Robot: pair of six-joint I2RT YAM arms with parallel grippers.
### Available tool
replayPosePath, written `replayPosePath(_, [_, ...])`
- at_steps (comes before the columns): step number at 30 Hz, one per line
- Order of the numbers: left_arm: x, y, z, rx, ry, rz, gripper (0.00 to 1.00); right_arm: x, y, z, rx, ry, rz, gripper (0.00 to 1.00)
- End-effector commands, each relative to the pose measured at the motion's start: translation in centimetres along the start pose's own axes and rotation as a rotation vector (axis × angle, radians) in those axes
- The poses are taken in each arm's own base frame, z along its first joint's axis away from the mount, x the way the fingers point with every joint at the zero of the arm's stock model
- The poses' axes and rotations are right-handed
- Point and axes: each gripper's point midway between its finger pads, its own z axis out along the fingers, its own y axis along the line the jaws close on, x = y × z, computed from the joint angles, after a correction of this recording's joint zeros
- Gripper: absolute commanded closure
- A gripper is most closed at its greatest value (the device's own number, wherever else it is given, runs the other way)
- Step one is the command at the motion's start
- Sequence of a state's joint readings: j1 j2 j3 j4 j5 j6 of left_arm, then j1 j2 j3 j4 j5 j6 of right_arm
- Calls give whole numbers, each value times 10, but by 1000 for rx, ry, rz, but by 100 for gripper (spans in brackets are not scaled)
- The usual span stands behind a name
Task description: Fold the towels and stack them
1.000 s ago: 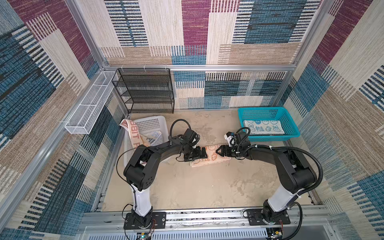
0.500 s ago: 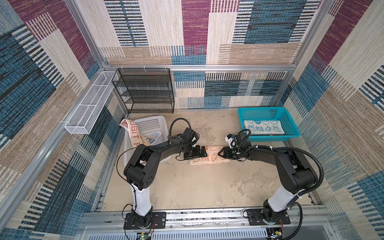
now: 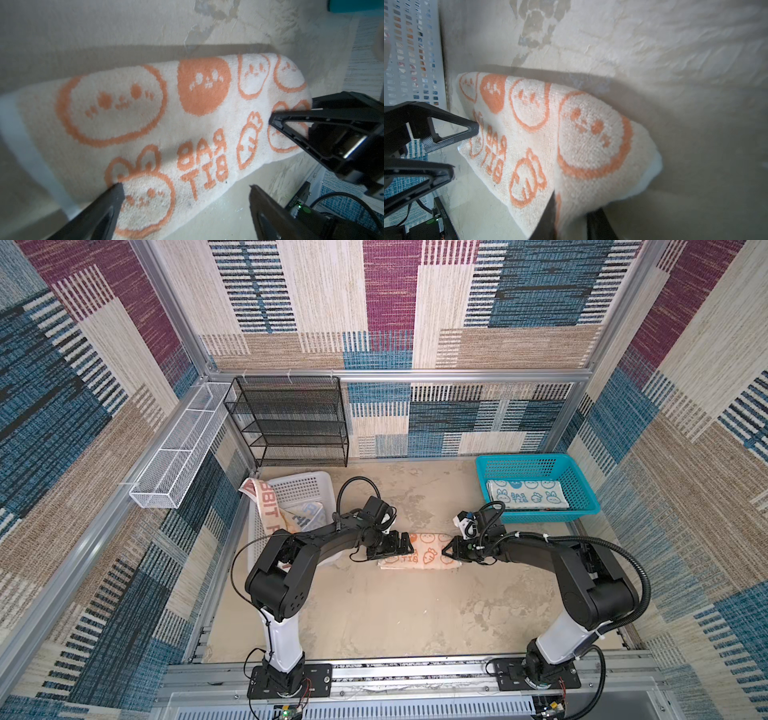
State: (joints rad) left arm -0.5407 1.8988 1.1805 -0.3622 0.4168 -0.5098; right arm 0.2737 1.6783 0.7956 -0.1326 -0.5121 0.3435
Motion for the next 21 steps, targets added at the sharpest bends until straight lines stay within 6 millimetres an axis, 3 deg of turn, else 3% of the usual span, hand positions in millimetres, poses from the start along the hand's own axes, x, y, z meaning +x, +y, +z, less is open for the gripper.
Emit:
replayPosePath(1, [29,51,8,-211,84,-53,1,-15,3,-5,22,-30,-16,82])
replayPosePath(3, [25,46,6,-191,76,-49,1,-28,-2,-9,87,-42,-29,88])
replayPosePath(6, [7,20,-6,-116,34,-23,1,-53,-2,-17,164,-63,-60,95])
replayPosePath(11, [-32,-33,-48,7,-83,40,1,-97,-9,-34,337,-84,-114,98])
replayPosePath(17, [-69,-75,-97,85,-258,103,1,-148,-6,-65,495,-121,-171,98])
replayPosePath(21, [-89,-97,-101,136,-261,132,1,-176,-14,-86,632,-128,-194,98])
